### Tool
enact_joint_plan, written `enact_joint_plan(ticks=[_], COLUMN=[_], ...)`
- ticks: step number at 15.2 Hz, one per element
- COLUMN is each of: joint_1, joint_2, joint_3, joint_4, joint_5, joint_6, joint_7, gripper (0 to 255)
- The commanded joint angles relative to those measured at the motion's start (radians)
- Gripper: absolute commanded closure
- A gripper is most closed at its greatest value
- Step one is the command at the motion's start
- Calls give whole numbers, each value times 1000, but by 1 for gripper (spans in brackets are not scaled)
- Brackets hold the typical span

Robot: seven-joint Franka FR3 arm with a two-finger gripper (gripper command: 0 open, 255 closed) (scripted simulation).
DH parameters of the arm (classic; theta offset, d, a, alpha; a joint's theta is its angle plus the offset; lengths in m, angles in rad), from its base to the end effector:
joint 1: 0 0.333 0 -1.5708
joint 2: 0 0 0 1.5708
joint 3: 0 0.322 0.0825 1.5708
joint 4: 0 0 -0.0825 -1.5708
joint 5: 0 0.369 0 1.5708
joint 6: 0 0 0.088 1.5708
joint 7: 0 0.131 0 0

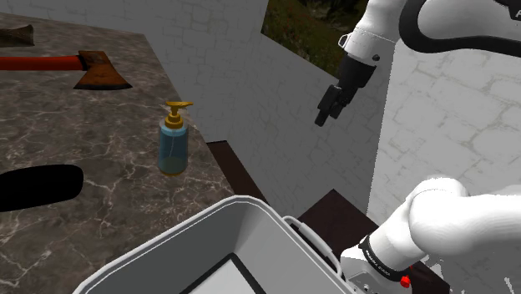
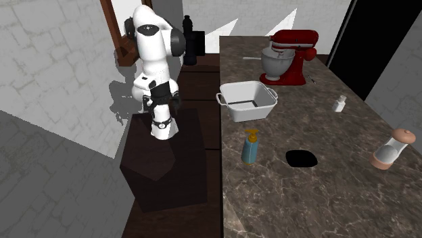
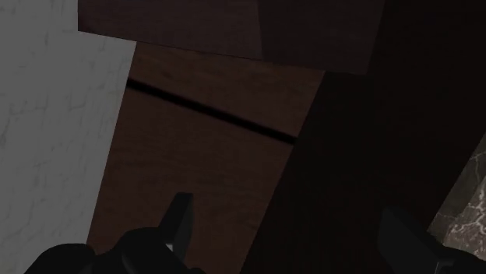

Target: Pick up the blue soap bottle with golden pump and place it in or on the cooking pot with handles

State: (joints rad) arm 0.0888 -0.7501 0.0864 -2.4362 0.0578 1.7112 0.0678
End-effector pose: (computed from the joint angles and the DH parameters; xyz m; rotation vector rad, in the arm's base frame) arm 0.3022 0.0652 0.5344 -3.1380 -0.1217 -0.0368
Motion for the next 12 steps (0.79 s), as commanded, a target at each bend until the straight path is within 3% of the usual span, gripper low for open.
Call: enact_joint_plan(ticks=[1,12], joint_1=[17,77], joint_2=[26,236], joint_3=[32,220], joint_4=[4,91], joint_5=[27,105], joint_6=[48,320], joint_7=[31,198], gripper=[0,0])
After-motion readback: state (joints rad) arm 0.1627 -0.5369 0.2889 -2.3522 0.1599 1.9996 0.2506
